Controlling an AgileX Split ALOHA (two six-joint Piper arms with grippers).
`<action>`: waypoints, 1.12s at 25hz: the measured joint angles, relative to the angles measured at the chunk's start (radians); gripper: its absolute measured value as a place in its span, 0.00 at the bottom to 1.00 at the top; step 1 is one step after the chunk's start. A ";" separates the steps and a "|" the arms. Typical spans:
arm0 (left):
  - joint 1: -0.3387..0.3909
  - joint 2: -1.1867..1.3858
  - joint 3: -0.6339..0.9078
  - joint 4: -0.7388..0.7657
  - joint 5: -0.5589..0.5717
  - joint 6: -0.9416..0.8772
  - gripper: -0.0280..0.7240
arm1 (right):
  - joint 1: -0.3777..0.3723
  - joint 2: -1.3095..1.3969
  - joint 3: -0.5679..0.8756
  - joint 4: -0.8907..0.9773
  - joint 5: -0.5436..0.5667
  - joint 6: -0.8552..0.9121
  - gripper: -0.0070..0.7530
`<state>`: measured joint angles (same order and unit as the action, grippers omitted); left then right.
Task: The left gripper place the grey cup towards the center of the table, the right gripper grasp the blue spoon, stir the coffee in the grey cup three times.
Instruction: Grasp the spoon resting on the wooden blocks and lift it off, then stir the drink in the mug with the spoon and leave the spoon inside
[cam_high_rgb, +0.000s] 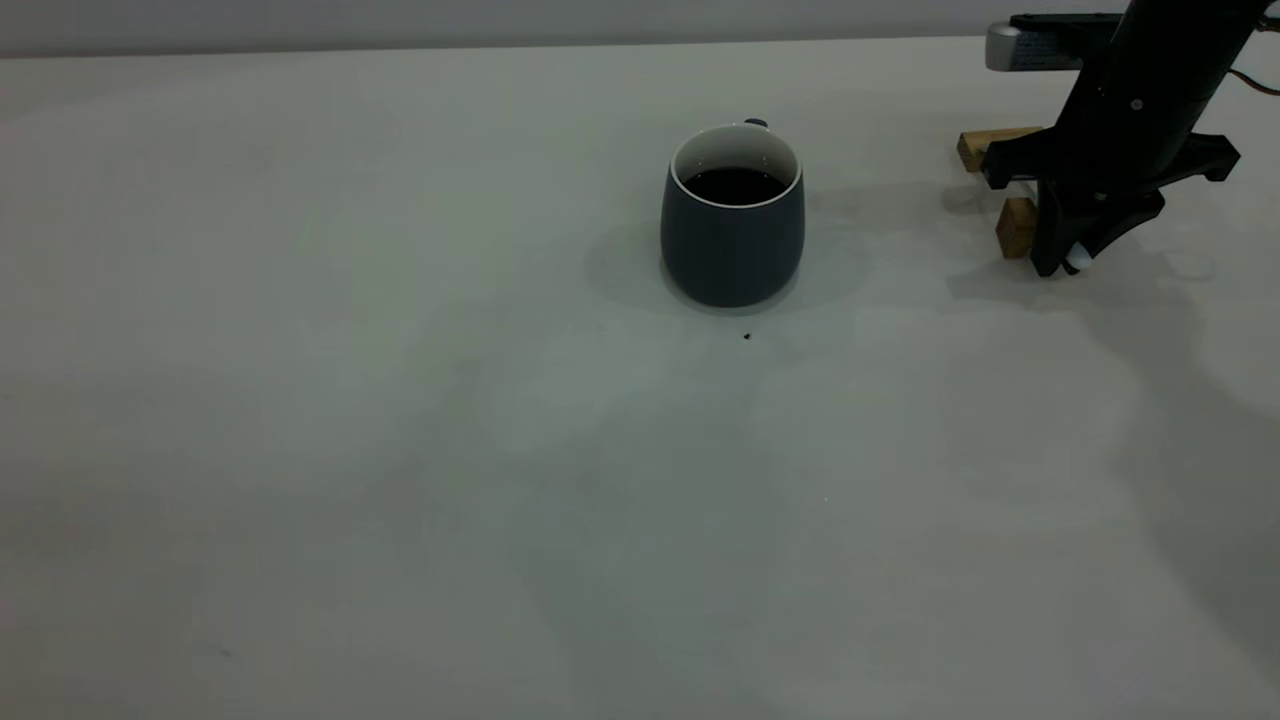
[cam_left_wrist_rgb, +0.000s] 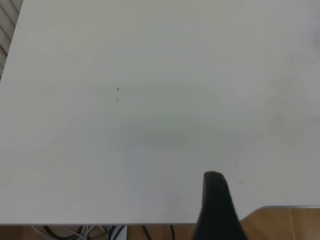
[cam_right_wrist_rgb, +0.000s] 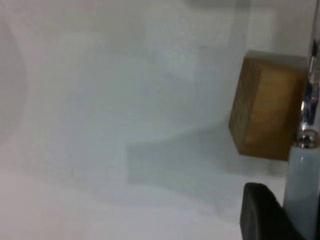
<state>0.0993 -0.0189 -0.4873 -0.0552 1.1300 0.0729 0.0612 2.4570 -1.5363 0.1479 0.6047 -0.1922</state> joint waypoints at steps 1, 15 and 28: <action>0.000 0.000 0.000 0.000 0.000 0.000 0.82 | 0.000 -0.007 0.000 -0.007 0.012 0.000 0.18; 0.000 0.000 0.000 0.000 0.000 0.000 0.82 | 0.042 -0.200 0.000 0.682 0.314 -0.313 0.18; 0.000 0.000 0.000 0.000 0.001 0.000 0.82 | 0.090 -0.155 0.000 1.200 0.559 -0.308 0.18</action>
<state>0.0993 -0.0189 -0.4873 -0.0552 1.1308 0.0726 0.1508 2.3023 -1.5363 1.3476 1.1633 -0.5000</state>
